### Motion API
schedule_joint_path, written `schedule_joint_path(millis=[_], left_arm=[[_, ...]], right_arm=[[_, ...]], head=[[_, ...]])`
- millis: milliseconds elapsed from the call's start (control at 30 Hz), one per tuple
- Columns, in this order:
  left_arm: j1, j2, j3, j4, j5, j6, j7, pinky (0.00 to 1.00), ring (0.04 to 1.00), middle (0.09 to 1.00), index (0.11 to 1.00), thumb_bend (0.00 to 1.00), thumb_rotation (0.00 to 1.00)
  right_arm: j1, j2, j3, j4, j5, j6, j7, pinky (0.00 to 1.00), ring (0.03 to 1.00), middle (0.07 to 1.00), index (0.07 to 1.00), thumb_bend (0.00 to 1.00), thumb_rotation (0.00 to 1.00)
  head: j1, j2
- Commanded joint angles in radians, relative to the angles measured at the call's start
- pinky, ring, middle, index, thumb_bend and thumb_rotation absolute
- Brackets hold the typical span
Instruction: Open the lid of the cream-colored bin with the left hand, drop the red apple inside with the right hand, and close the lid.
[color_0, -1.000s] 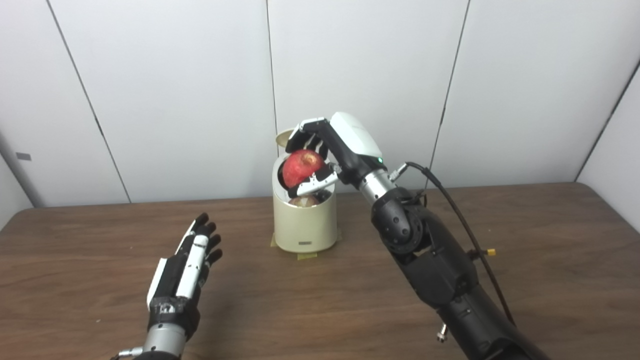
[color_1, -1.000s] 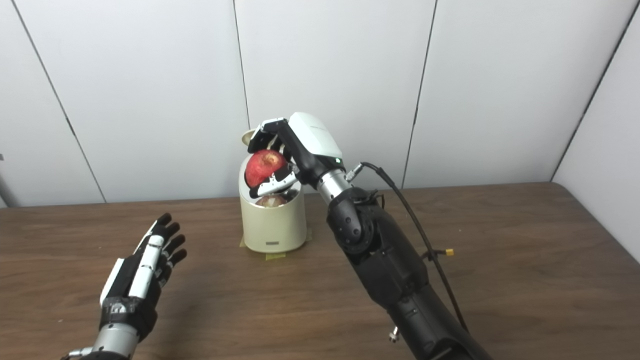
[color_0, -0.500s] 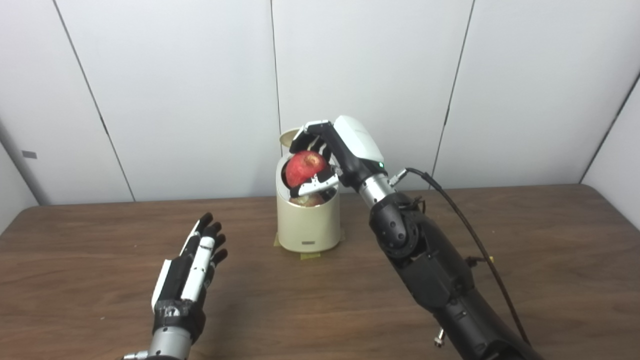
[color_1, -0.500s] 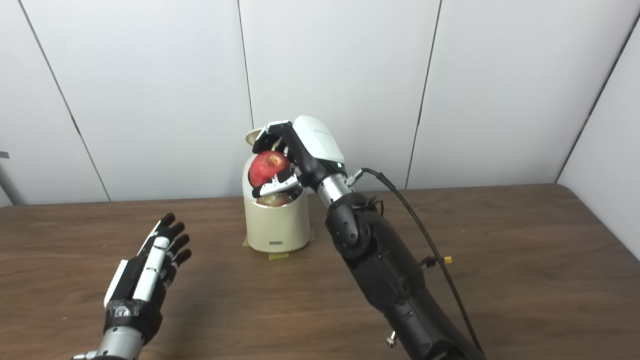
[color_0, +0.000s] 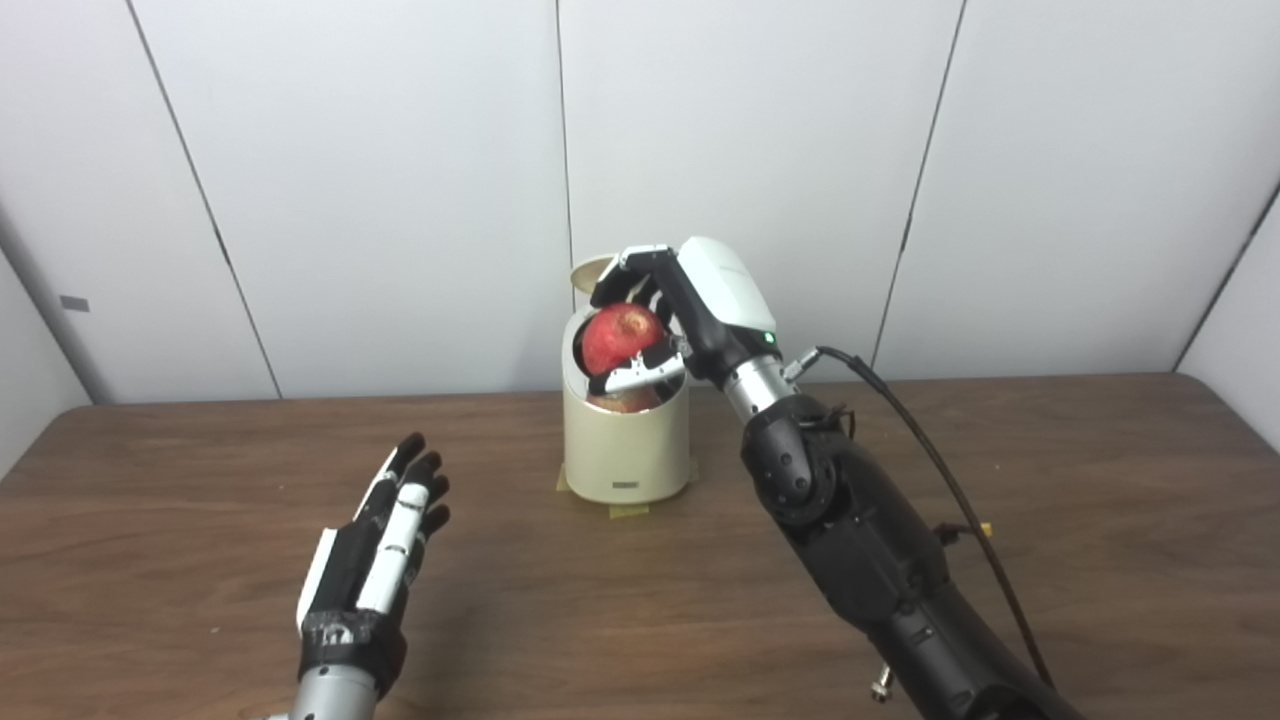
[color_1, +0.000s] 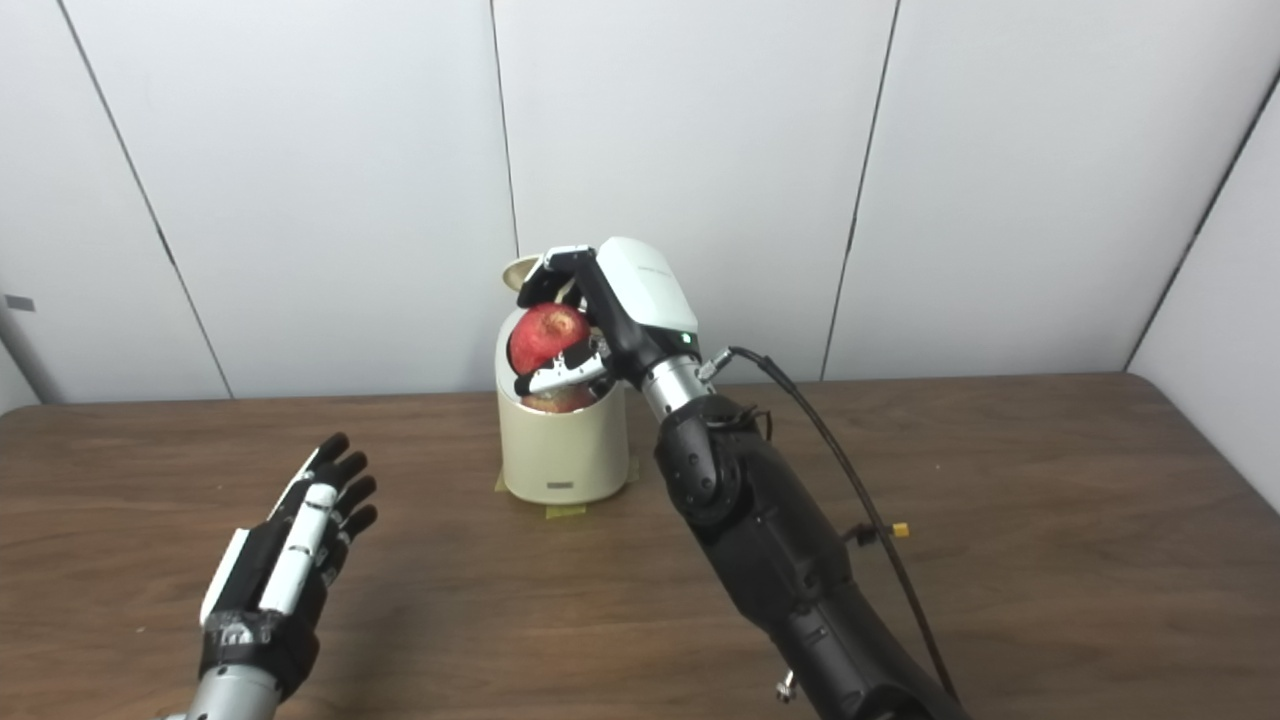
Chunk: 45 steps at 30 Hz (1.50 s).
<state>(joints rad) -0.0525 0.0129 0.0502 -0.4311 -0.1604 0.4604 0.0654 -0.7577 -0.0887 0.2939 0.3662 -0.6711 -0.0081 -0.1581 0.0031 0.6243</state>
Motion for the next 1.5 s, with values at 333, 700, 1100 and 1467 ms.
schedule_joint_path(millis=[333, 700, 1100, 1467], left_arm=[[-0.032, -0.002, -0.008, -0.033, 0.000, -0.007, -0.015, 0.94, 0.936, 0.944, 0.969, 0.56, 0.68], [-0.034, 0.003, -0.010, -0.042, 0.000, 0.000, -0.015, 0.95, 0.936, 0.944, 0.971, 0.57, 0.65], [-0.040, -0.003, -0.011, -0.028, -0.001, -0.004, -0.016, 0.93, 0.931, 0.943, 0.960, 0.55, 0.67], [-0.038, 0.000, -0.021, -0.023, 0.006, -0.019, -0.024, 0.94, 0.932, 0.948, 0.963, 0.52, 0.66]], right_arm=[[-0.071, -0.013, -0.010, 0.040, 0.000, -0.045, -0.045, 0.34, 0.414, 0.510, 0.506, 0.50, 0.00], [-0.099, -0.014, -0.002, 0.094, -0.016, -0.031, -0.065, 0.34, 0.413, 0.512, 0.511, 0.50, 0.00], [-0.111, -0.037, 0.035, 0.102, -0.066, 0.040, -0.013, 0.51, 0.521, 0.584, 0.511, 0.52, 0.06], [-0.105, -0.047, 0.055, 0.090, -0.079, 0.062, -0.009, 0.81, 0.770, 0.742, 0.725, 0.86, 0.16]], head=[[0.007, 0.001], [0.004, 0.009], [0.006, -0.001], [0.001, -0.003]])
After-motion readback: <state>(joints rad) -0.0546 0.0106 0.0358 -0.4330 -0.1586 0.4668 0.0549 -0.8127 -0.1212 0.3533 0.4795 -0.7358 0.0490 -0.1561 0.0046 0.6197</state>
